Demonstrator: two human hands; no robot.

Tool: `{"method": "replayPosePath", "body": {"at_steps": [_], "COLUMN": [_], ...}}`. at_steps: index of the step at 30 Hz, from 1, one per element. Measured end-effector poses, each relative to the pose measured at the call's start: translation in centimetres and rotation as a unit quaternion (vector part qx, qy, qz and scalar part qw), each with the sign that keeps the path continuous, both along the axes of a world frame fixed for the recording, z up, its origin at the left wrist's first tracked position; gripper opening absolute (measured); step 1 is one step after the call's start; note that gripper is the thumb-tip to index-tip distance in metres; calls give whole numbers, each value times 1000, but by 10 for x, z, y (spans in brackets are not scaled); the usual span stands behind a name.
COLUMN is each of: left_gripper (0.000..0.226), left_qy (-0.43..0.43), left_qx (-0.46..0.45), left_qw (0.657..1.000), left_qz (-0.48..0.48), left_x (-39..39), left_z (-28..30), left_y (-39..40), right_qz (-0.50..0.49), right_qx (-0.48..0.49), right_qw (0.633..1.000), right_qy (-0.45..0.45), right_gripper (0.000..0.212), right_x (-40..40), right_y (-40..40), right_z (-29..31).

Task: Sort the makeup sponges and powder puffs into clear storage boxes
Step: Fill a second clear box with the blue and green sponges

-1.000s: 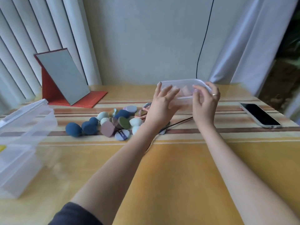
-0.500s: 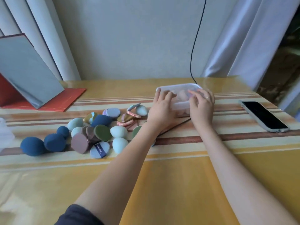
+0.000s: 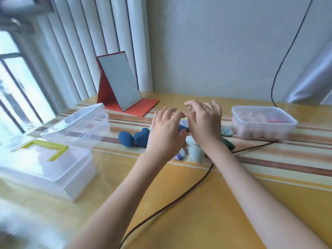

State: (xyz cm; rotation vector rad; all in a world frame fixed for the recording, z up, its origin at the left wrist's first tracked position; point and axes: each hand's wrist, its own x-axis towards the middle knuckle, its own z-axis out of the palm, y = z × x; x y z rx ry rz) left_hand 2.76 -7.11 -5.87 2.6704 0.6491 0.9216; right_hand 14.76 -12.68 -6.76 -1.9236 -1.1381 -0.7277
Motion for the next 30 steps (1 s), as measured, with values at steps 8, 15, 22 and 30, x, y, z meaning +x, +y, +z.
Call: {"method": "replayPosePath", "body": {"at_steps": [8, 15, 22, 30], "left_gripper": [34, 51, 54, 57], "left_qy": [60, 108, 136, 32], "left_qx": [23, -77, -77, -139], "left_qw": [953, 943, 935, 955], "left_qz": [296, 307, 319, 259], "left_x": [-183, -231, -229, -222], "left_z": [20, -4, -15, 0], "left_y": [82, 113, 125, 124], "right_qz": [296, 227, 254, 262], "right_qx": [-122, -251, -229, -27], "right_qw": [947, 941, 940, 961], "right_qy": [20, -6, -17, -79], "right_gripper": [33, 54, 46, 9], "right_x": [-159, -177, -169, -174], "right_y": [109, 162, 189, 184], "right_z": [25, 23, 17, 54]}}
